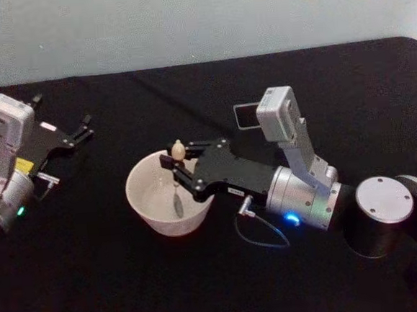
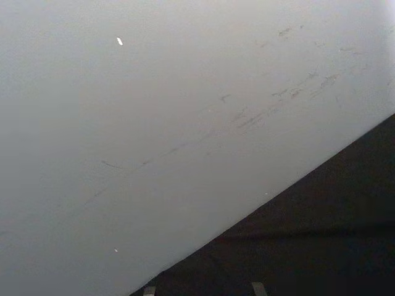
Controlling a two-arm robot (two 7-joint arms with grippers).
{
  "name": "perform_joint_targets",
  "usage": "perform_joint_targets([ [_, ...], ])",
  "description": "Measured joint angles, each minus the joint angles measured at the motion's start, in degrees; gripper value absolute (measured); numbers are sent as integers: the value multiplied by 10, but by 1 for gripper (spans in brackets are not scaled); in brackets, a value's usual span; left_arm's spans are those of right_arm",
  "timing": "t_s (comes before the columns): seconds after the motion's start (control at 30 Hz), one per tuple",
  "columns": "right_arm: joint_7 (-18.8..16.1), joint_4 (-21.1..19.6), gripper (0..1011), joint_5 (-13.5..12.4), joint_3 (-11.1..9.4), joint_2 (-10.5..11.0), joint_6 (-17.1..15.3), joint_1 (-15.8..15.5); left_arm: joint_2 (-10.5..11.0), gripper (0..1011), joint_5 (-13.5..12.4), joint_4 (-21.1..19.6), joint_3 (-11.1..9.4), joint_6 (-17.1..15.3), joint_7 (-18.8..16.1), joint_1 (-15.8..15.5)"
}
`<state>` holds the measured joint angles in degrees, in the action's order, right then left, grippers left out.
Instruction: Pick up the stirring spoon with one hand, stir inside the cup, then place it back in its original position.
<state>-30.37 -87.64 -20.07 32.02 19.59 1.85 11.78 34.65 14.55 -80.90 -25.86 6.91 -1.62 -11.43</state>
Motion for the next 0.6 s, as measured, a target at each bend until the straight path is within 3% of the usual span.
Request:
perform_joint_targets([
  [0.6, 11, 28, 170, 7, 9, -22, 6, 26, 0, 1001, 0, 0, 0, 0, 0, 0],
])
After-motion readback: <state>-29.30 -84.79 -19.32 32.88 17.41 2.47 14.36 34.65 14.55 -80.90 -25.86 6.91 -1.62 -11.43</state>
